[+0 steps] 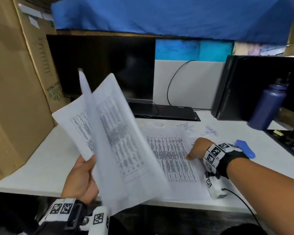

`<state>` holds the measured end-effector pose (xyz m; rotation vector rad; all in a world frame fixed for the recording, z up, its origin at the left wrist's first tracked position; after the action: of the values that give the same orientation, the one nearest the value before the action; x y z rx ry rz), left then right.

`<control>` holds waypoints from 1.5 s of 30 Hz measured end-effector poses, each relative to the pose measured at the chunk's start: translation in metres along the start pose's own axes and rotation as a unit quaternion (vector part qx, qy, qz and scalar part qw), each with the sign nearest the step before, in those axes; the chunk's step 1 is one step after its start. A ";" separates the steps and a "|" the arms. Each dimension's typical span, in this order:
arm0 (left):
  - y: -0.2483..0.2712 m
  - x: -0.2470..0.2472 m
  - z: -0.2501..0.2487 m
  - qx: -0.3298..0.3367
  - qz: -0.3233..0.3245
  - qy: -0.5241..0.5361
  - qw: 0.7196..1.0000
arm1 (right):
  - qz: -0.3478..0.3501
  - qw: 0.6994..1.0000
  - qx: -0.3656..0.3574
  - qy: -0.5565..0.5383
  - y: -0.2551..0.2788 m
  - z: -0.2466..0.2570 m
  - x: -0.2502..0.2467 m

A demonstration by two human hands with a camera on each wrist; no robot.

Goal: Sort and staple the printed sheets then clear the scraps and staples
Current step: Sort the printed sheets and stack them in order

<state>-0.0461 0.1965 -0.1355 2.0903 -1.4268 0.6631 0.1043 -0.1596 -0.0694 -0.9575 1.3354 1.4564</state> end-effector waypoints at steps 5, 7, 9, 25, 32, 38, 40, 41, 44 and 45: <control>-0.002 0.007 -0.002 0.034 -0.010 0.029 0.999 | -0.004 0.999 0.010 -0.041 -0.004 -0.001 -0.001; -0.003 0.005 -0.001 0.040 -0.011 0.017 0.999 | -0.016 0.999 0.021 -0.045 -0.003 -0.001 0.001; -0.004 0.004 0.000 0.033 -0.020 0.007 0.999 | -0.019 0.999 0.024 -0.046 -0.005 0.000 0.005; 0.001 0.004 -0.002 0.027 -0.050 0.027 0.998 | -0.104 0.974 -0.071 -0.187 0.004 0.002 -0.033; 0.007 0.007 -0.004 0.035 -0.061 0.040 0.997 | -0.309 0.866 -0.148 -0.365 0.058 -0.047 -0.146; 0.014 0.029 -0.021 0.067 -0.042 -0.020 0.997 | -0.369 0.762 -0.145 -0.511 0.121 -0.120 -0.192; 0.017 0.045 -0.029 0.082 -0.027 -0.038 0.995 | -0.320 0.726 -0.149 -0.590 0.129 -0.133 -0.183; 0.019 0.058 -0.032 0.087 -0.005 -0.054 0.995 | -0.291 0.711 -0.149 -0.622 0.132 -0.134 -0.174; 0.031 0.104 -0.031 0.089 0.068 -0.110 0.988 | -0.177 0.709 -0.149 -0.666 0.135 -0.115 -0.138; 0.036 0.121 -0.028 0.086 0.089 -0.124 0.985 | -0.141 0.710 -0.148 -0.673 0.132 -0.102 -0.123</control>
<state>-0.0439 0.1204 -0.0311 2.2606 -1.7662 0.6301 0.0089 -0.2753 0.0741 -0.0488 -0.1425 1.5449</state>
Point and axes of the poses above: each hand's wrist, its own y-axis away from the middle knuckle, its own x-axis out of the palm, z = x × y, the point moved 7 cm from there along -y, towards the middle knuckle
